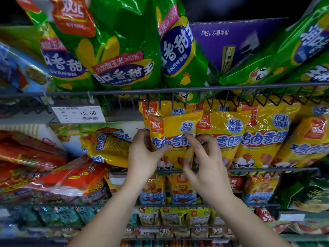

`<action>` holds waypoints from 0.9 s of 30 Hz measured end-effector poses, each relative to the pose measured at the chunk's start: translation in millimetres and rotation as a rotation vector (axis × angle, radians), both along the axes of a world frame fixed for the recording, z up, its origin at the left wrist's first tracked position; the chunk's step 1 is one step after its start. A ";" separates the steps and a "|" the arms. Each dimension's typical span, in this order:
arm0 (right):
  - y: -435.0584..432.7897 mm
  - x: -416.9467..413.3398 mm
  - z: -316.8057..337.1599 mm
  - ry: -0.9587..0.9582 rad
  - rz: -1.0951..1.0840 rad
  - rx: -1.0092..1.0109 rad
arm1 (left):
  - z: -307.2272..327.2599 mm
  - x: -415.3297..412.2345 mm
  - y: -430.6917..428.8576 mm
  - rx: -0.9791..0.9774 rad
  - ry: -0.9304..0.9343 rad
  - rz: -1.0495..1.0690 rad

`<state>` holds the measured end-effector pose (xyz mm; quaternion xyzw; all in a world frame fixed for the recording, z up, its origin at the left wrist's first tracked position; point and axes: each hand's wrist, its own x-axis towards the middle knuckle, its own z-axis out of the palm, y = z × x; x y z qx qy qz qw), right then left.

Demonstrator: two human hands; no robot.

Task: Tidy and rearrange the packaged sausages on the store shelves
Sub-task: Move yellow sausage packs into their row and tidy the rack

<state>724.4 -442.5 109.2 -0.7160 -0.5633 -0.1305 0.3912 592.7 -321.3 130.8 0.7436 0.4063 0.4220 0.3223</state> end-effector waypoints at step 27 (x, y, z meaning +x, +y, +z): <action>-22.2 -15.5 1.4 0.108 0.138 0.008 | -5.0 -33.4 -58.6 -0.112 -0.082 0.218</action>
